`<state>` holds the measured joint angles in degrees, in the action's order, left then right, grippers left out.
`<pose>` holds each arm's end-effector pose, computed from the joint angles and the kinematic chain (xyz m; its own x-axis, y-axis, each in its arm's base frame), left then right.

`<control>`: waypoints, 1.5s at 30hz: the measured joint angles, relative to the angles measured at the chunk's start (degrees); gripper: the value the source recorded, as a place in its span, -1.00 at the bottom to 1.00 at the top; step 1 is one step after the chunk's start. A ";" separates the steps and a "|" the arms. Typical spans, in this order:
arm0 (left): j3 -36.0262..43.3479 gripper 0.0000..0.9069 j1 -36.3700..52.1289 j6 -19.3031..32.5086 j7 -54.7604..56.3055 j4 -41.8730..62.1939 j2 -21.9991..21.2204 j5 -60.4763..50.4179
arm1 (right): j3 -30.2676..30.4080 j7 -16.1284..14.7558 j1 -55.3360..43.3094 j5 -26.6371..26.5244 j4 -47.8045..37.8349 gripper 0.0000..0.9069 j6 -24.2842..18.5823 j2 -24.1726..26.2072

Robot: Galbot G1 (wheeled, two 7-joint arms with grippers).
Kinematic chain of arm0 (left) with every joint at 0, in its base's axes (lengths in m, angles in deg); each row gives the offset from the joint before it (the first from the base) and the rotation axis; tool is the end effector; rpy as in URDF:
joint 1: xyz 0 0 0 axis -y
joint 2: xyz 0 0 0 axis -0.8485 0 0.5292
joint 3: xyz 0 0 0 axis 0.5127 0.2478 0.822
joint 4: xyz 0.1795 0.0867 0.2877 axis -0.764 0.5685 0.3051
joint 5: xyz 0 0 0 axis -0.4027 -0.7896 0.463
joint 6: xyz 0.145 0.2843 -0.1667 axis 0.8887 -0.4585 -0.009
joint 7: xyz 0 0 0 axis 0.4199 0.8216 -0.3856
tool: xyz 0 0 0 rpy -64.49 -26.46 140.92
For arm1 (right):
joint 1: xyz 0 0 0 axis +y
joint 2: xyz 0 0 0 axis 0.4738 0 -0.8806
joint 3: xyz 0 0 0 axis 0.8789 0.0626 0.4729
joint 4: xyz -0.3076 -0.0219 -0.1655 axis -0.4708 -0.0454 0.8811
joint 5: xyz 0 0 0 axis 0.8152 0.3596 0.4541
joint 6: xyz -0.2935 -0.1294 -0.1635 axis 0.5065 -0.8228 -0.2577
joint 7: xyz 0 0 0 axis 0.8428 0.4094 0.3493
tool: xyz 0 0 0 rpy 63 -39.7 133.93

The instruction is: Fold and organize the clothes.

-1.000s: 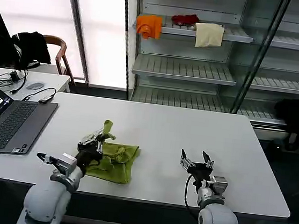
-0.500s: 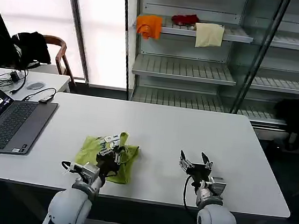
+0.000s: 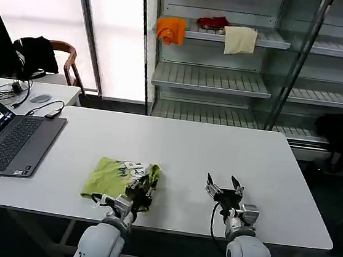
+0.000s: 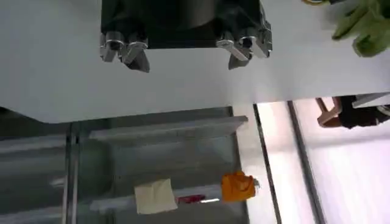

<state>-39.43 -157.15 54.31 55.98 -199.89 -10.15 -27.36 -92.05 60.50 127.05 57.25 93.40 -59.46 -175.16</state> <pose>0.2851 -0.0686 -0.2744 -0.9020 0.2634 0.3421 0.3229 0.9375 0.1296 0.2986 -0.0016 -0.2703 -0.9756 -0.1035 0.1936 -0.0823 0.9900 0.1145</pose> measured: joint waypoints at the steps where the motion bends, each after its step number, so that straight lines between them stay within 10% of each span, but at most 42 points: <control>1: 0.23 1.00 -0.03 0.00 0.17 0.26 -0.18 -0.02 | -0.01 0.01 0.02 0.00 0.00 1.00 0.00 -0.01; 19: 1.07 1.00 -0.86 0.75 0.63 -0.43 -0.67 3.30 | 0.28 0.37 0.09 0.19 -0.01 1.00 -0.05 -0.13; 45: -21.63 1.00 1.01 -0.30 -0.88 1.68 7.47 18.01 | 1.49 0.50 -1.17 1.66 -0.63 1.00 0.68 -0.19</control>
<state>-61.06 -156.15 54.02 55.10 -198.21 -2.68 -9.35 -90.56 60.99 125.88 58.91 92.77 -58.78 -175.35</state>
